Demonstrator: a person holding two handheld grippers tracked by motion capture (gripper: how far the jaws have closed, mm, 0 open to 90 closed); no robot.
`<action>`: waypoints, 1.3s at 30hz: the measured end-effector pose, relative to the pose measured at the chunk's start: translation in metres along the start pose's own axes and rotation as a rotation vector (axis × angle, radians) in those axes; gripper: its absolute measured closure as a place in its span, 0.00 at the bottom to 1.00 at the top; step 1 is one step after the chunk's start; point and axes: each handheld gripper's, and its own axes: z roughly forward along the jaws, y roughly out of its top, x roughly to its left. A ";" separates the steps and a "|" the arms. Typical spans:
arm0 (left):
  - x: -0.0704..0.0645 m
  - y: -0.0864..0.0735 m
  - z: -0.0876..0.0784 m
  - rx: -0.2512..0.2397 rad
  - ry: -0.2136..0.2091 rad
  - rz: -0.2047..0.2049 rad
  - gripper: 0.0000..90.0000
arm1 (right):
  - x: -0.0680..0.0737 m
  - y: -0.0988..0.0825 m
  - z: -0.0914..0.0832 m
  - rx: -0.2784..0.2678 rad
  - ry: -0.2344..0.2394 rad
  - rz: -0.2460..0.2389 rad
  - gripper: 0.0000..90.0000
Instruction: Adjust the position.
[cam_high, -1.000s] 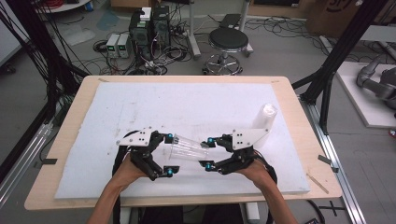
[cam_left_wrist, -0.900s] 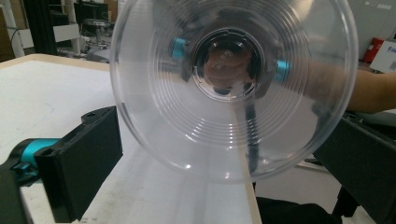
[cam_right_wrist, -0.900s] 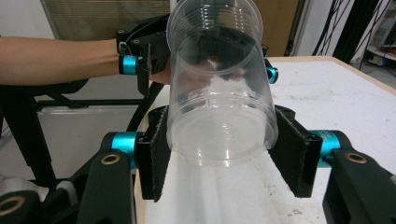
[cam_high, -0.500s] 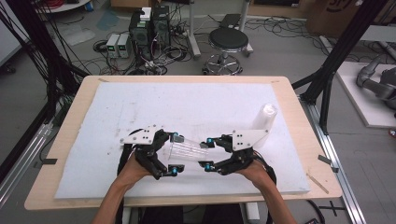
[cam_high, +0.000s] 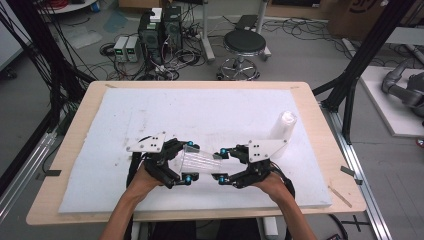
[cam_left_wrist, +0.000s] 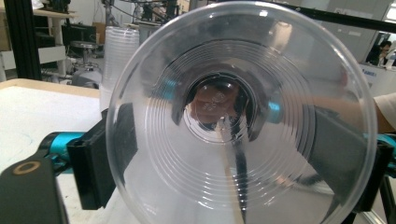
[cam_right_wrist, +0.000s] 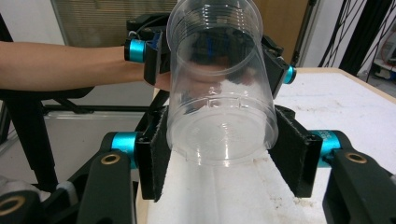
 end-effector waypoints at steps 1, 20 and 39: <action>0.000 0.000 0.000 0.000 -0.007 0.003 0.18 | 0.000 0.000 0.001 -0.002 0.010 -0.003 0.47; -0.003 0.002 -0.002 -0.023 -0.022 0.047 0.35 | 0.000 -0.002 0.001 -0.002 0.019 -0.012 0.47; -0.004 0.008 -0.009 0.074 0.051 0.073 0.35 | 0.009 -0.005 -0.005 0.038 -0.099 0.019 0.15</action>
